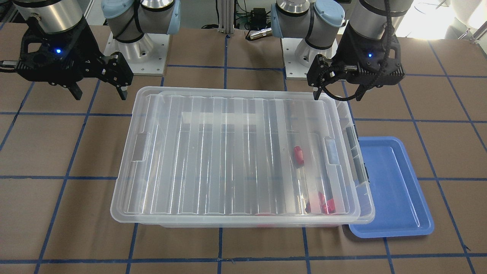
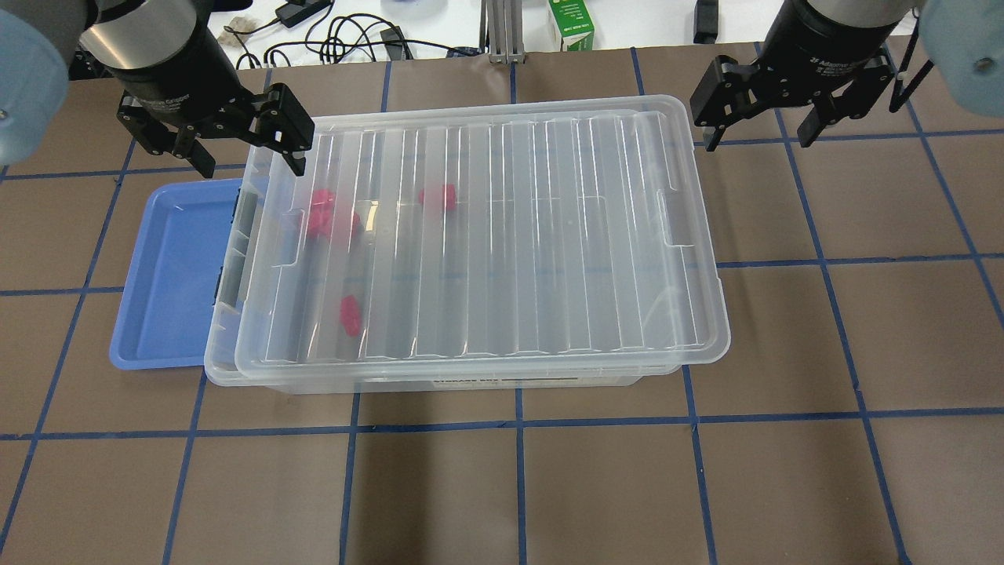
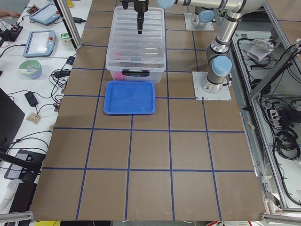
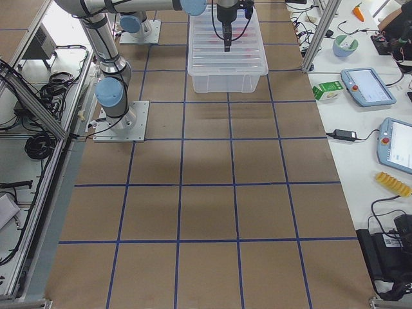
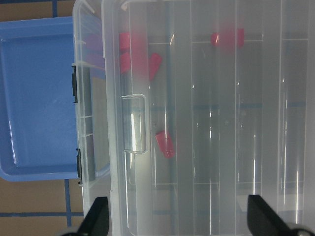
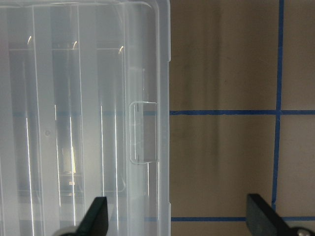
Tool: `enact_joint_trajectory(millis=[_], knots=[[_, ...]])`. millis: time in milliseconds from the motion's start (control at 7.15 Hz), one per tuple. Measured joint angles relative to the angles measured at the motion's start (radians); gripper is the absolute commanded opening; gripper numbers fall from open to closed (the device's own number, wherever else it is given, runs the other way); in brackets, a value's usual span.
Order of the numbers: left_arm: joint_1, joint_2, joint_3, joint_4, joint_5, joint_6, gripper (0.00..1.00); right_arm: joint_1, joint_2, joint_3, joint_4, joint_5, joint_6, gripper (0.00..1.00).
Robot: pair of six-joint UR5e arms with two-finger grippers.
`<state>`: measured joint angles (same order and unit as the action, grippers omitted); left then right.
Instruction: Place red block in blue tray from box
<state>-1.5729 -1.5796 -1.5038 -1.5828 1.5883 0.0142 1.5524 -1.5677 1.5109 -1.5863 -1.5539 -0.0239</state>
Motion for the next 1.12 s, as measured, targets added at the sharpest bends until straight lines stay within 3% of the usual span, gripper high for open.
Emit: enact_joint_trajectory(millis=[419,699,1118], knots=[[0.005,0.004,-0.001,-0.011,0.002,-0.009,1.00,-0.001,0.002,0.004,-0.001,0.000,-0.019,1.00],[0.004,0.012,-0.007,-0.011,0.006,-0.010,1.00,-0.007,0.017,0.061,-0.043,-0.003,-0.062,1.00],[0.001,0.012,-0.010,-0.011,0.008,-0.008,1.00,-0.012,0.138,0.224,-0.302,-0.011,-0.075,1.00]])
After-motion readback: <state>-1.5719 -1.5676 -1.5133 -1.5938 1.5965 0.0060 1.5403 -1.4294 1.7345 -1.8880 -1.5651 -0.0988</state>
